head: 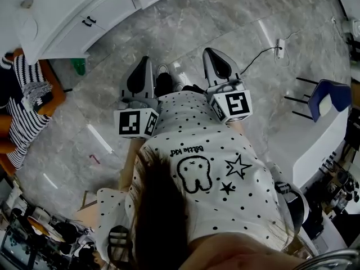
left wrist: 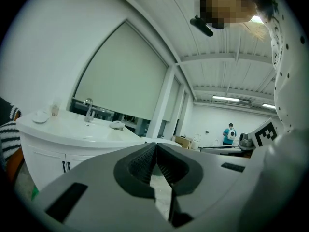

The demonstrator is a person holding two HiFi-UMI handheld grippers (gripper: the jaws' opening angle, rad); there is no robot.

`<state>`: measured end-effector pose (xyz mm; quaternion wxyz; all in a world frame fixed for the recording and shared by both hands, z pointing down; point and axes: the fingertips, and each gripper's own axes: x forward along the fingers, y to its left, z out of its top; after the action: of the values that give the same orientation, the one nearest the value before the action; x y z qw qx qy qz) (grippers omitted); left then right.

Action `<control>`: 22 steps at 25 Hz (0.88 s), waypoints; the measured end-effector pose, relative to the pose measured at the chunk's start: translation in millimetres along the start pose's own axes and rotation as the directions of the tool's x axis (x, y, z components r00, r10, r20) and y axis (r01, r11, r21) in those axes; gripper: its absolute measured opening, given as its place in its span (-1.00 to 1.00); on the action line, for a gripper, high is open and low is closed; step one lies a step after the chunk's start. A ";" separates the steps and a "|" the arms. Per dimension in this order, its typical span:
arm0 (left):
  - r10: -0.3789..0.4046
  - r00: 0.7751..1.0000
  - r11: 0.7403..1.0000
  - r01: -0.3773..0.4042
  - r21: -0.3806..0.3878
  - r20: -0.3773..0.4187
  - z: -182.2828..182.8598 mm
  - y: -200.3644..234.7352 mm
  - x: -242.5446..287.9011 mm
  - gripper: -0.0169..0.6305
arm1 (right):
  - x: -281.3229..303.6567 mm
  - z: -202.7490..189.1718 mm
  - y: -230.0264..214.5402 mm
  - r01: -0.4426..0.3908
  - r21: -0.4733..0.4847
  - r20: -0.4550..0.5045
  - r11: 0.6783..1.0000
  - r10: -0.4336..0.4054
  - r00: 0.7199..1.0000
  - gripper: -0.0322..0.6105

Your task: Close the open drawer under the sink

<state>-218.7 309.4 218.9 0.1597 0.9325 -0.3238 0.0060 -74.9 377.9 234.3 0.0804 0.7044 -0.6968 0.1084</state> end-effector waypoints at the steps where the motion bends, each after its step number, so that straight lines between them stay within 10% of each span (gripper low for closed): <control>1: -0.006 1.000 1.000 0.006 0.004 -0.006 1.3 4.5 5.5 -0.92 | 6.1 1.6 -0.6 0.004 0.003 0.001 1.000 -0.004 1.000 -0.86; 22: 0.064 0.996 0.997 -0.067 -0.043 -0.068 -5.3 51.0 64.4 -0.92 | 85.3 -10.1 -34.5 -0.033 0.086 -0.071 0.996 0.039 0.997 -0.86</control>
<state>-198.2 234.6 246.3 0.1912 0.9168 -0.3490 0.0351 -40.4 298.9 267.9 0.0737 0.6901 -0.7007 0.1650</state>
